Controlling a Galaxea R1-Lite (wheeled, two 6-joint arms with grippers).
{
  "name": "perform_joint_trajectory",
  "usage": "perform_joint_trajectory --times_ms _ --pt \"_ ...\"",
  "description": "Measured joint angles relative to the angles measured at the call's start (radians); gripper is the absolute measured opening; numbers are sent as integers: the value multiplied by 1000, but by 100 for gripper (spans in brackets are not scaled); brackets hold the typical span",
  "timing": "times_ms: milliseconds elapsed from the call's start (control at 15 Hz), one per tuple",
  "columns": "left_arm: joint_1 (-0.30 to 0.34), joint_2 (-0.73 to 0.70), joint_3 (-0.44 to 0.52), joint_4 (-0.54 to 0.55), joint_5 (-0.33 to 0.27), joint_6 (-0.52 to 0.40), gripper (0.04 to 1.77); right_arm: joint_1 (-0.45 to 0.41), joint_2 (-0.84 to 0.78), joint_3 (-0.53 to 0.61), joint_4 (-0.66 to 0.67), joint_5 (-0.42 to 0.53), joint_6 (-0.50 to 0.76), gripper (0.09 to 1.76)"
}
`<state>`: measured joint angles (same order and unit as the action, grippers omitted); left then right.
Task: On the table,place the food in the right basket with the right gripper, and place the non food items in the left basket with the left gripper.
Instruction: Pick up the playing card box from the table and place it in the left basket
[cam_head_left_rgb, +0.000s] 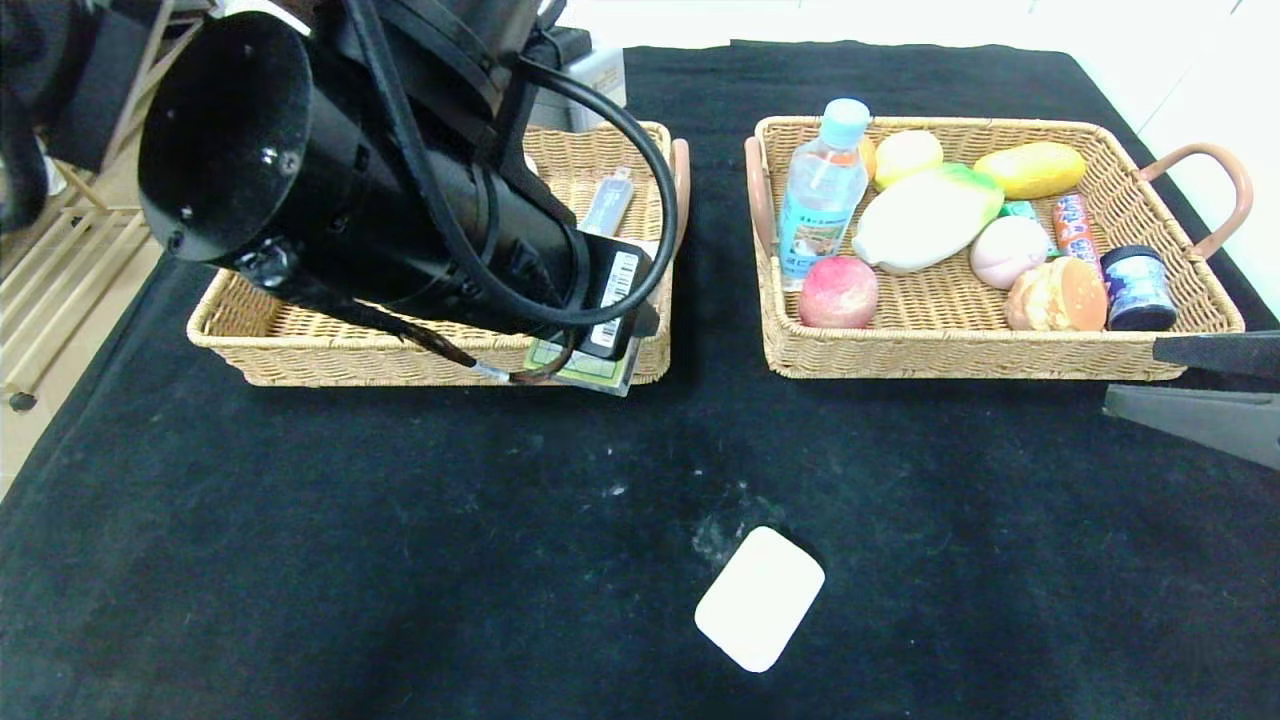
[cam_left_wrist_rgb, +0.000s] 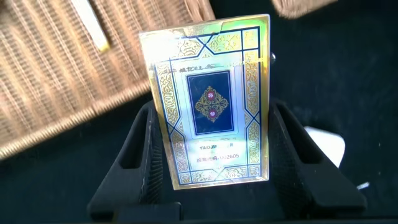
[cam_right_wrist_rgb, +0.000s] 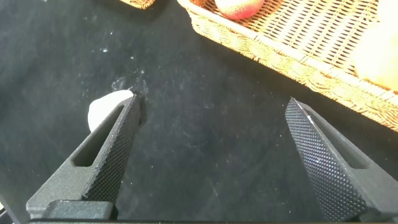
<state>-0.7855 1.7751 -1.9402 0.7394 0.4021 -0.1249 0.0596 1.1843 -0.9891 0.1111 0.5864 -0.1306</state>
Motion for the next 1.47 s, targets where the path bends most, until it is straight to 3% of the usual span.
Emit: perform_joint_trajectory --times_ms 133,333,867,1467 --pt "41 -14 3 -14 -50 42 101 0 1 0 0 0 -1 171" --pt "108 -28 -1 -37 -71 81 101 0 4 1 0 0 -1 171" --pt "310 -13 12 -238 -218 170 101 3 11 1 -3 1 -2 171" --pt "489 82 5 -464 -310 240 101 3 11 1 -3 0 -2 171"
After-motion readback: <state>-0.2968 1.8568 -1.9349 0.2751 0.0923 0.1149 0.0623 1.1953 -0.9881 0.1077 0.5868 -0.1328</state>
